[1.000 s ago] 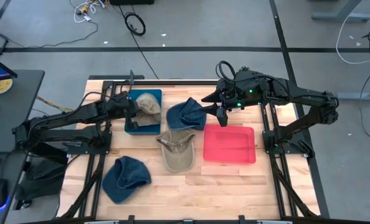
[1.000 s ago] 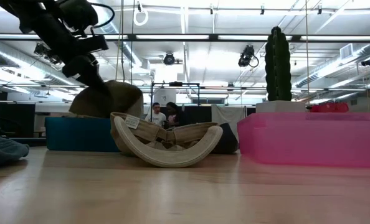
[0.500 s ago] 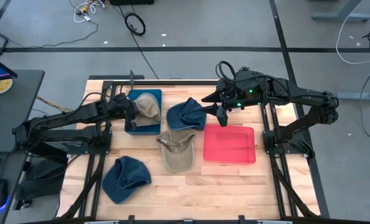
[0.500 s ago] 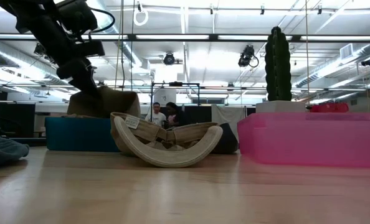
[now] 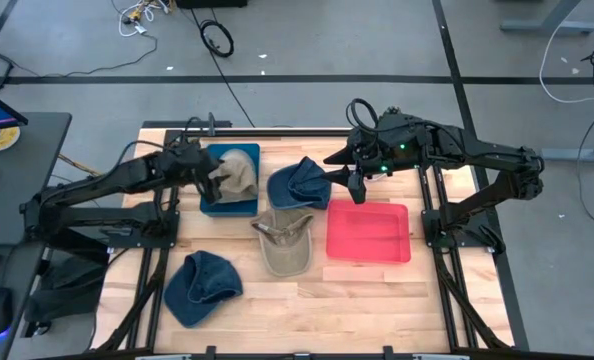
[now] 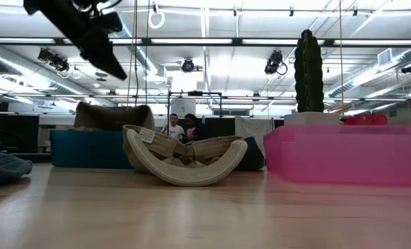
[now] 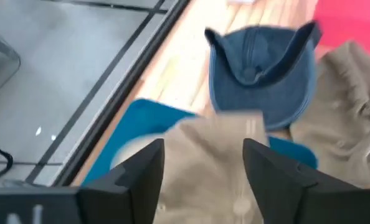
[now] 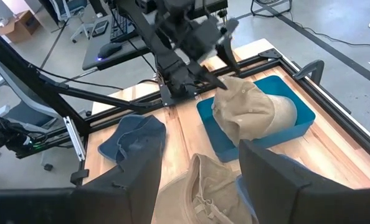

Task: Pick & Place hat
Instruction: Put the bottom brown cap into the blue bin, then put the brown cap into the blue bin

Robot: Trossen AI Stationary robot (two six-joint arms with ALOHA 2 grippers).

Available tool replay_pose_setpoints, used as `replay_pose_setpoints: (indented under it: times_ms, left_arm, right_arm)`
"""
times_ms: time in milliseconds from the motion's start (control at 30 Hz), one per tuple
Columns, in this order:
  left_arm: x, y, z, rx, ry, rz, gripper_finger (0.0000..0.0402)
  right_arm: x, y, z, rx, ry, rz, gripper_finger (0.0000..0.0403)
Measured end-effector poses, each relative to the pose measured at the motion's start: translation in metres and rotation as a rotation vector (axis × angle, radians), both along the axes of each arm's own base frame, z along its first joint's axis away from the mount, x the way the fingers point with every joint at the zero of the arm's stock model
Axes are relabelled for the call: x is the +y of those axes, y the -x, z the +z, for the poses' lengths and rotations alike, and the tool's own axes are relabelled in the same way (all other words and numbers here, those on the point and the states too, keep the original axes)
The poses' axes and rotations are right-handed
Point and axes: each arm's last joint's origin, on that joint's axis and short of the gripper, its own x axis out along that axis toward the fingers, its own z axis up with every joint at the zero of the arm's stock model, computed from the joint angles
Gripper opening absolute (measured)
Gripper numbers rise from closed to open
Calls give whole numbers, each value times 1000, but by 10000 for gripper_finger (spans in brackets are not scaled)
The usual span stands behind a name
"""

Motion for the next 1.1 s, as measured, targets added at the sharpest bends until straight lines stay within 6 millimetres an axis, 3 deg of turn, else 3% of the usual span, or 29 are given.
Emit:
replay_pose_setpoints:
  times_ms: [233, 500, 800, 1100]
  left_arm:
    - [-6, 6, 41, -61, 12, 2, 256]
    - [-20, 6, 76, -198, 30, -48, 250]
    - [-40, -6, 77, -236, 135, -101, 248]
    - [-60, -31, 62, -113, 98, -184, 248]
  right_arm:
    - [0, 1, -2, 27, 0, 0, 215]
    - [-2, -1, -5, 36, -76, -108, 215]
    - [6, -31, -30, 128, -127, -158, 215]
    - [18, -68, -82, 355, -319, -295, 215]
